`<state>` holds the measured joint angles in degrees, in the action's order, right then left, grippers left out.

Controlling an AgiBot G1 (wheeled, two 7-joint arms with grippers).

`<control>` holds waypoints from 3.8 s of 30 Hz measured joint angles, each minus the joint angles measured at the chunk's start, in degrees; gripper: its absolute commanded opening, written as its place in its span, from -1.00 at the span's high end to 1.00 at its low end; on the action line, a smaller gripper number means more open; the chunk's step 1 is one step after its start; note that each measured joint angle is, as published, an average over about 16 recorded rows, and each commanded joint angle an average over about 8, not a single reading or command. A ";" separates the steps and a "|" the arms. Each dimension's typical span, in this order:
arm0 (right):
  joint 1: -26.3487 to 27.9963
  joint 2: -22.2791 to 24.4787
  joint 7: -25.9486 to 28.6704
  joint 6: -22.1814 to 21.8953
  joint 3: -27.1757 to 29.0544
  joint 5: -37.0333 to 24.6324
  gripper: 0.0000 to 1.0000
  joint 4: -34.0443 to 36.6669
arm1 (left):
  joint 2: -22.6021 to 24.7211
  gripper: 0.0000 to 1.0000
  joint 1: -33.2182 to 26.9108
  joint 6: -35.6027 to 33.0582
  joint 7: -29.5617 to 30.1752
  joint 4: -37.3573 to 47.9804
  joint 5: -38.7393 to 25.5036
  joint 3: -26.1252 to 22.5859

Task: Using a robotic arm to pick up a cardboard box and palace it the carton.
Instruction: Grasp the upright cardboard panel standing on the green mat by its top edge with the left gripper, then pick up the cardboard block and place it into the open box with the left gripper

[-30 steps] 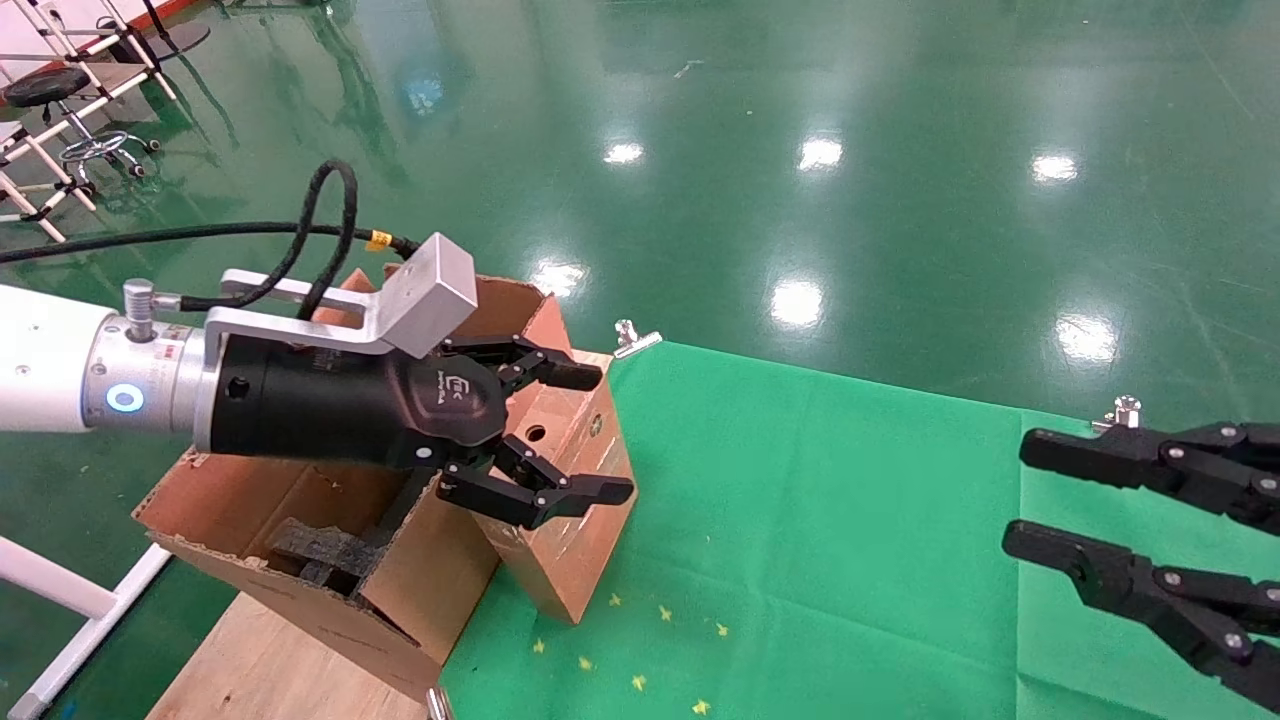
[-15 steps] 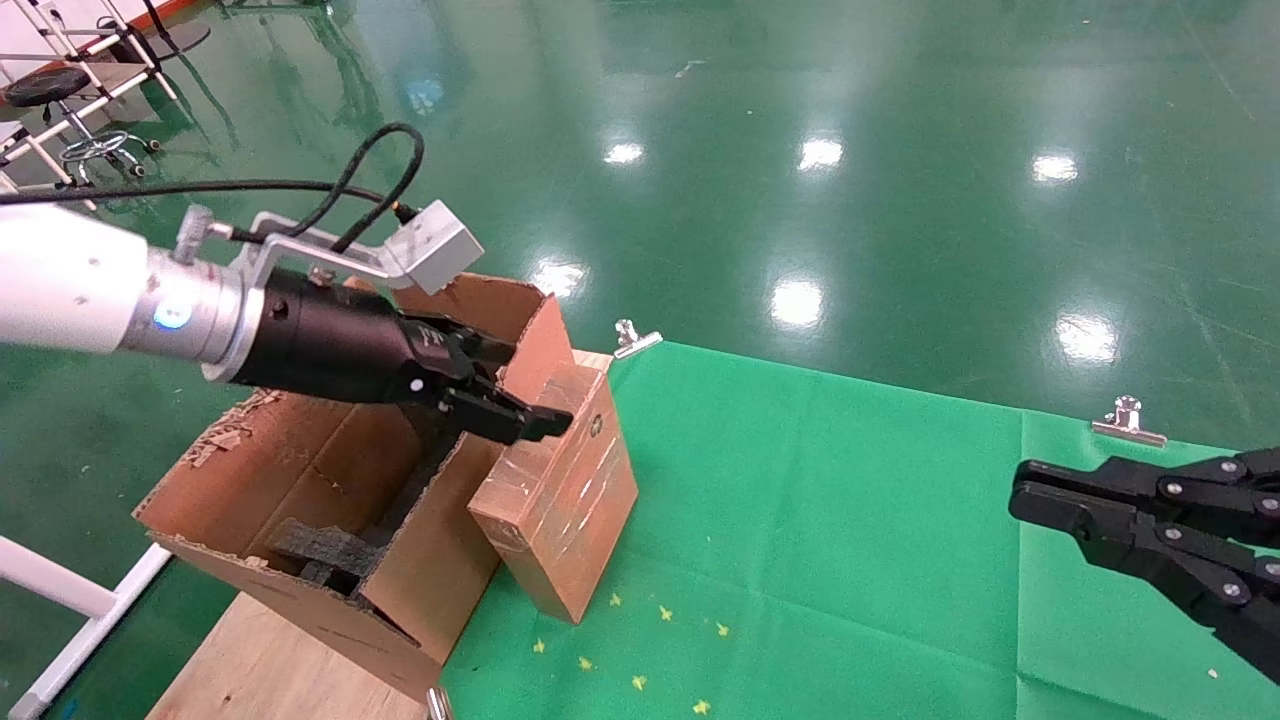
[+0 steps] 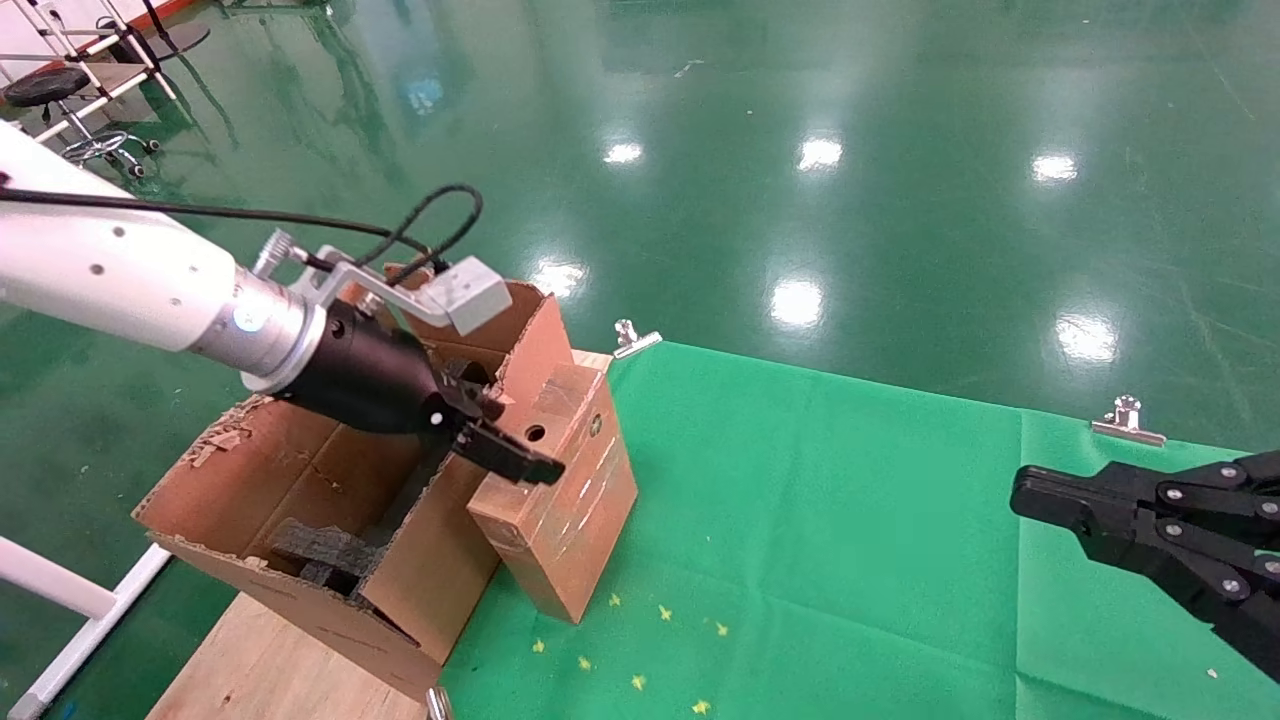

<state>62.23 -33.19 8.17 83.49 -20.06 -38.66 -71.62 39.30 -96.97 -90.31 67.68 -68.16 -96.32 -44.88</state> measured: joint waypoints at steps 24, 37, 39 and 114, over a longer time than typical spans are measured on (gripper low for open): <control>-0.02 0.01 0.00 -0.02 0.00 0.00 -1.00 0.02 | 2.50 1.00 -1.31 0.76 -0.36 2.05 -1.66 -6.57; -0.02 0.01 -0.01 -0.02 0.00 0.02 -1.00 0.02 | 2.27 1.00 -1.07 0.76 -0.31 2.01 -1.11 -6.08; -0.02 0.01 -0.01 -0.02 0.00 0.02 -1.00 0.02 | 2.25 1.00 -1.05 0.76 -0.30 2.01 -1.06 -6.03; -0.01 0.01 -0.01 -0.03 -0.02 0.03 -1.00 0.02 | -19.56 1.00 -2.72 16.98 -20.20 21.86 -0.64 3.14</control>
<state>62.22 -33.18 8.15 83.46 -20.08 -38.63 -71.59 19.74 -99.70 -73.32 47.47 -46.29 -96.97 -41.74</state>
